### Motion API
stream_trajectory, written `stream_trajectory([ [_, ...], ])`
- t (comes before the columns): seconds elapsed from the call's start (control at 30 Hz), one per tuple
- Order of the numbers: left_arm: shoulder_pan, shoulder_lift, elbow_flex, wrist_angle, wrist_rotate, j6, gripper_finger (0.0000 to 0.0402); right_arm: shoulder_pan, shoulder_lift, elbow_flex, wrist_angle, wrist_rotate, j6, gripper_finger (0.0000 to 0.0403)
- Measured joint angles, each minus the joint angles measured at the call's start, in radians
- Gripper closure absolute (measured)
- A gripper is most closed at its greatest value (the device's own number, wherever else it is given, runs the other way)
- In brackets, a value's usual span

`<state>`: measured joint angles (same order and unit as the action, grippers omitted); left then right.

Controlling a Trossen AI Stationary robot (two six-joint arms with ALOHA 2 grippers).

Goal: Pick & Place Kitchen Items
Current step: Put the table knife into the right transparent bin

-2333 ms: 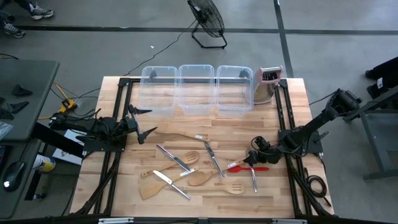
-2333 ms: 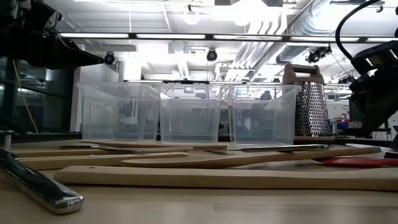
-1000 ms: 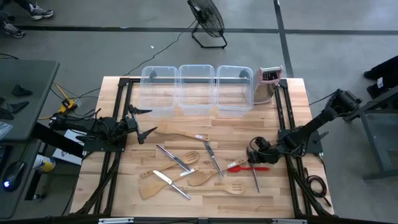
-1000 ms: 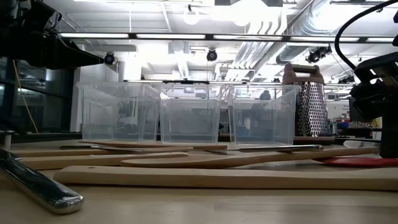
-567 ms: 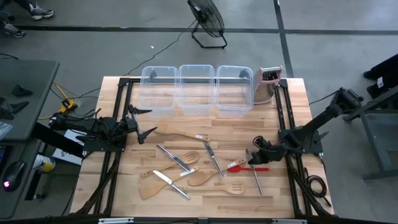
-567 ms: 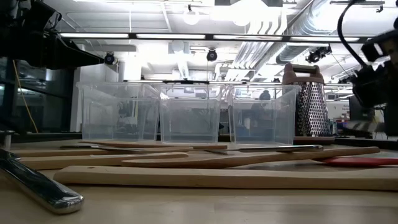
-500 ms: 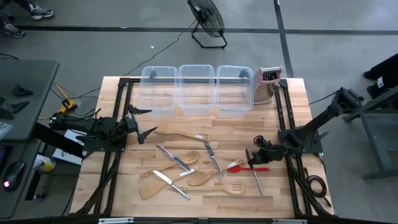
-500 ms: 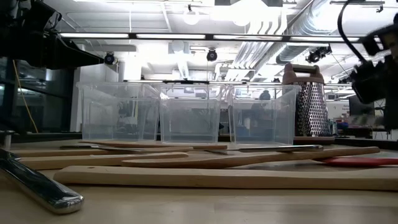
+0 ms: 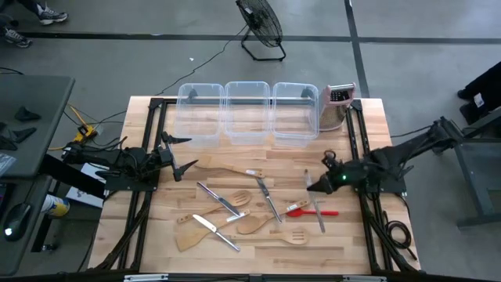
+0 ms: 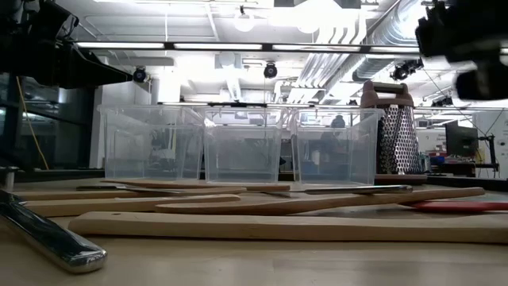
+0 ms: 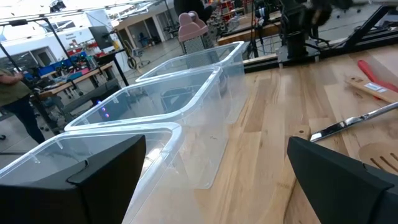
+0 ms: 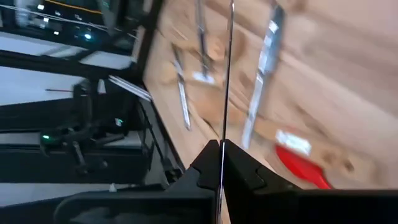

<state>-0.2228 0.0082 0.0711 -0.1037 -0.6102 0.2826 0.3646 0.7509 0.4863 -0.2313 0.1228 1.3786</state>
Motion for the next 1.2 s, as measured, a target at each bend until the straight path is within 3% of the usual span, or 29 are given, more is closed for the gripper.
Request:
stream_trajectory([
  [0.5,0.0,0.0,0.0,0.0,0.0,0.0,0.0014,-0.401,0.034,0.262,-0.007,-0.018,-0.34,0.04],
  [0.83,0.0,0.0,0.0,0.0,0.0,0.0,0.0014,-0.707,0.264,0.502,-0.122,0.026,-0.555,0.04],
  [1.2,0.0,0.0,0.0,0.0,0.0,0.0,0.0014,-0.902,0.542,0.742,-0.243,0.035,-0.734,0.04],
])
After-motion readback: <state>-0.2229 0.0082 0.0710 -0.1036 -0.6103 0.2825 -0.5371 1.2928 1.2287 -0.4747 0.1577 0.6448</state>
